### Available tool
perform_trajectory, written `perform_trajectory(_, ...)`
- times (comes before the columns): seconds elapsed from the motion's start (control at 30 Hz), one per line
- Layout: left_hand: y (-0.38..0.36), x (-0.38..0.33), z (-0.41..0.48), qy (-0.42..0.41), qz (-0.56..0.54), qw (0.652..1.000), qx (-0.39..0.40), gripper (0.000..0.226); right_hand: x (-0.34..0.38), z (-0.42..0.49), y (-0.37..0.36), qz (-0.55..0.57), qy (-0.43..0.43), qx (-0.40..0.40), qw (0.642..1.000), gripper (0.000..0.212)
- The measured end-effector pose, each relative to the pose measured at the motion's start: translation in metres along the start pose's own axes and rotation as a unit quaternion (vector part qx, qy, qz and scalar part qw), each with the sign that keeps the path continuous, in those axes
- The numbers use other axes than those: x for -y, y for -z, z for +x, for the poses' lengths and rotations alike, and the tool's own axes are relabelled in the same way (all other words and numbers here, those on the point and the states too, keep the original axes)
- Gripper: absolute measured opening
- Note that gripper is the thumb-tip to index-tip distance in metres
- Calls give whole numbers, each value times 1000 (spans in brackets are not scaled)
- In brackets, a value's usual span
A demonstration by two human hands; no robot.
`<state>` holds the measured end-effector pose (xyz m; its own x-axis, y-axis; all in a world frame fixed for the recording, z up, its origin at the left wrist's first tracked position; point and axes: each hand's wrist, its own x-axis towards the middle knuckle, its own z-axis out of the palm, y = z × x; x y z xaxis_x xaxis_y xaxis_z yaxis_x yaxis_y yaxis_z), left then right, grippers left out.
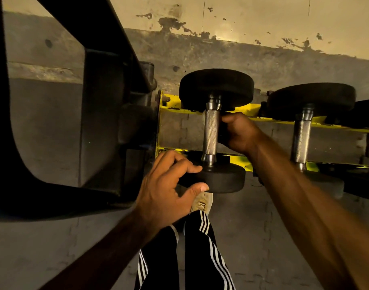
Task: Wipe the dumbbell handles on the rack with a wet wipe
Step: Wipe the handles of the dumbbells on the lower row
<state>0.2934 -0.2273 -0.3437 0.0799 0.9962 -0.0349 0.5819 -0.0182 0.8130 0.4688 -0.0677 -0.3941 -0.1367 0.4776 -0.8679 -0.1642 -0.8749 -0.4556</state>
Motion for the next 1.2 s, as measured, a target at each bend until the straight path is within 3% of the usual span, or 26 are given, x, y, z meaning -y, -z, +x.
perform_trajectory(0.1, 0, 1, 1, 0, -2, 1000, 2, 34, -1, 3, -8, 116, -22, 10, 993, 33)
perform_trajectory(0.23, -2, 1, 0, 6, -7, 1000, -3, 33, -8, -2, -14, 181, 37, -22, 983, 18)
perform_trajectory(0.33, -1, 1, -2, 10, -10, 1000, -3, 32, -17, -9, -8, 164, 161, -82, 970, 16)
perform_trajectory(0.4, -1, 1, -1, 14, -10, 1000, -2, 32, -22, -20, -8, 54, 289, -160, 942, 19)
perform_trajectory(0.47, 0, 1, 0, 14, -6, 1000, 2, 33, -23, -28, -11, -141, 443, -201, 862, 17)
perform_trajectory(0.57, 1, 0, 1, 15, -1, 1000, 10, 34, -20, -30, -15, -412, 589, -175, 673, 19)
perform_trajectory(0.63, 3, -1, 2, 20, 0, 1000, 12, 33, -17, -27, -16, -532, 598, -166, 576, 25)
perform_trajectory(0.8, 3, -5, 1, 29, -2, 1000, 12, 32, -7, -32, -24, -731, 534, 5, 426, 7)
perform_trajectory(0.87, 3, -5, 1, 31, -4, 999, 11, 32, 0, -30, -25, -752, 511, -22, 416, 15)
perform_trajectory(0.93, 2, -5, 0, 32, -3, 999, 10, 32, 1, -30, -23, -738, 497, -89, 448, 30)
perform_trajectory(1.0, 2, -4, 0, 31, -7, 999, 5, 32, -6, -34, -23, -735, 499, -90, 451, 25)
perform_trajectory(1.1, 1, -3, 0, 30, -12, 999, 5, 32, -12, -46, -27, -747, 493, -27, 444, 8)
perform_trajectory(1.2, 1, -2, -1, 29, -19, 999, 5, 32, -2, -42, -29, -743, 478, -84, 461, 18)
